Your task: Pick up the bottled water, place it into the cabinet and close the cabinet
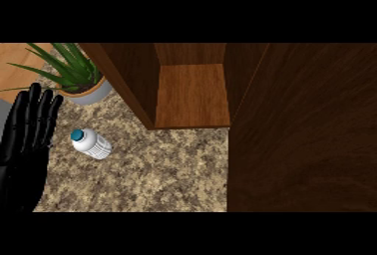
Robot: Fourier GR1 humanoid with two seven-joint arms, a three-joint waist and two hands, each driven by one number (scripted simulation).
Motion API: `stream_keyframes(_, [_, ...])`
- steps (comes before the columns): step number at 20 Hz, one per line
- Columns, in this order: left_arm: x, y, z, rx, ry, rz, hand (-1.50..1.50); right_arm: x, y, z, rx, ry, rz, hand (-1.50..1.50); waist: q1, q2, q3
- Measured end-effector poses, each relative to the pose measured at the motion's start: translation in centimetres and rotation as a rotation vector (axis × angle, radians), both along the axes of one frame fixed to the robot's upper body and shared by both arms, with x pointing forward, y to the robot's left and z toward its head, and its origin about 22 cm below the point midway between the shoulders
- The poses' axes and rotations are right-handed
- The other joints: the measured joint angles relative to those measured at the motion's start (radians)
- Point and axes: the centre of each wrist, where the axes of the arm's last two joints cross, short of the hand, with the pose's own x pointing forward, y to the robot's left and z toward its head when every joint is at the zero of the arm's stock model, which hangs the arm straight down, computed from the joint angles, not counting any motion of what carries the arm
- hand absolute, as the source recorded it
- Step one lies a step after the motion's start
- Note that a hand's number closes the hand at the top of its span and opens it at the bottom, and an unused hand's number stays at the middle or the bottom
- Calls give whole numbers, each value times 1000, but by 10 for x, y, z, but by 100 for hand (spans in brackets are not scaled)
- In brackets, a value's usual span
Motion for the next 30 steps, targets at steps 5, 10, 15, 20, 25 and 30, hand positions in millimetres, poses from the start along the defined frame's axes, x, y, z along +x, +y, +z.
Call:
stream_keyframes(5, [5,0,2,-20,-12,275,-150,-11,-4,-12,-12,42,-6,-150,13,-17,-8])
stream_keyframes(10, [4,-1,-2,-223,30,559,-150,-28,4,-17,63,124,121,-150,13,-24,-12])
stream_keyframes(15, [-4,-29,0,-342,53,666,-150,-65,1,-2,96,164,185,-150,7,-27,-13])
stream_keyframes(20, [-13,-62,6,-384,61,696,-150,-90,-5,3,95,193,192,-150,12,-27,-13])
stream_keyframes(25, [-23,-83,2,-372,66,701,-150,-102,-7,-1,96,223,191,-150,14,-27,-13])
stream_keyframes(30, [-35,-92,2,-370,78,712,-150,-115,-8,-7,101,238,190,-150,14,-27,-13])
